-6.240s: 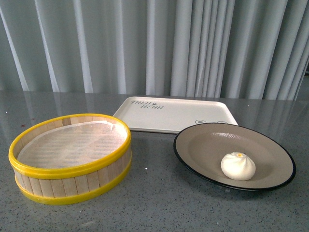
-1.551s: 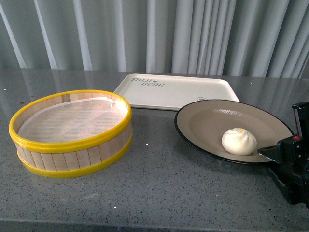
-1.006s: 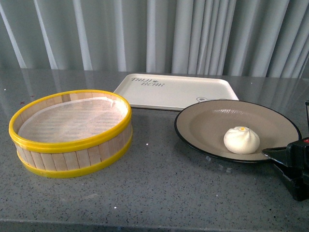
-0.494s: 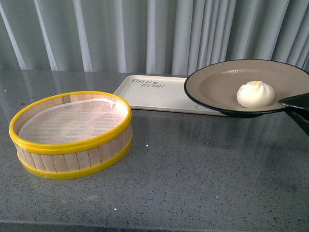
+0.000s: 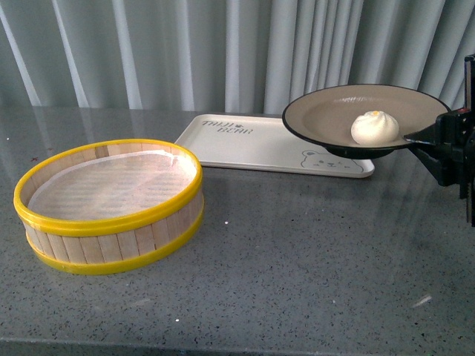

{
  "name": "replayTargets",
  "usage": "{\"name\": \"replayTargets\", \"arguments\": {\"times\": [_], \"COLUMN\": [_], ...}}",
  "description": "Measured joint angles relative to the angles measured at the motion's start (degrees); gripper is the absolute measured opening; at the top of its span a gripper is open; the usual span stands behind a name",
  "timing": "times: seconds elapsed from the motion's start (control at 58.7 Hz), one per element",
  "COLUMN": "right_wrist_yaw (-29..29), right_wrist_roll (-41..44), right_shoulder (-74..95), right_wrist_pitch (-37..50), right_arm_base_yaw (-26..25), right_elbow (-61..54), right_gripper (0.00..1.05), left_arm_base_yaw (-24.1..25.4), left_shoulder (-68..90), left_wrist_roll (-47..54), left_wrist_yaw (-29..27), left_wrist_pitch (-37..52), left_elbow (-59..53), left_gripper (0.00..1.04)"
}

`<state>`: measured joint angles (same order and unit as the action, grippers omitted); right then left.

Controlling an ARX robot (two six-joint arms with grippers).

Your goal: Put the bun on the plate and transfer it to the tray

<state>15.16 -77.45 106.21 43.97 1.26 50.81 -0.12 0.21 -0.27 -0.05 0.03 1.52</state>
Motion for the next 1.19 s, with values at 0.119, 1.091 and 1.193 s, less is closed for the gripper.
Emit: {"name": "replayTargets", "arguments": {"times": [0.119, 1.091, 1.193], "right_wrist_yaw": [-0.85, -1.70, -1.51], "right_wrist_roll": [-2.58, -9.66, -9.25], "right_shoulder": [2.16, 10.58, 10.82], "right_wrist_pitch": [0.13, -2.14, -2.58], "right_arm_base_yaw": [0.61, -0.37, -0.42], "right_elbow": [3.45, 9.29, 9.68], "right_gripper": [0.03, 0.03, 0.03], "left_arm_base_yaw": [0.00, 0.00, 0.00], "left_shoulder": [0.00, 0.00, 0.00], "left_wrist_roll": [0.00, 0.00, 0.00], "left_wrist_yaw": [0.00, 0.00, 0.00], "left_wrist_pitch": [0.00, 0.00, 0.00], "left_elbow": [0.00, 0.00, 0.00], "left_gripper": [0.98, 0.98, 0.98]}}
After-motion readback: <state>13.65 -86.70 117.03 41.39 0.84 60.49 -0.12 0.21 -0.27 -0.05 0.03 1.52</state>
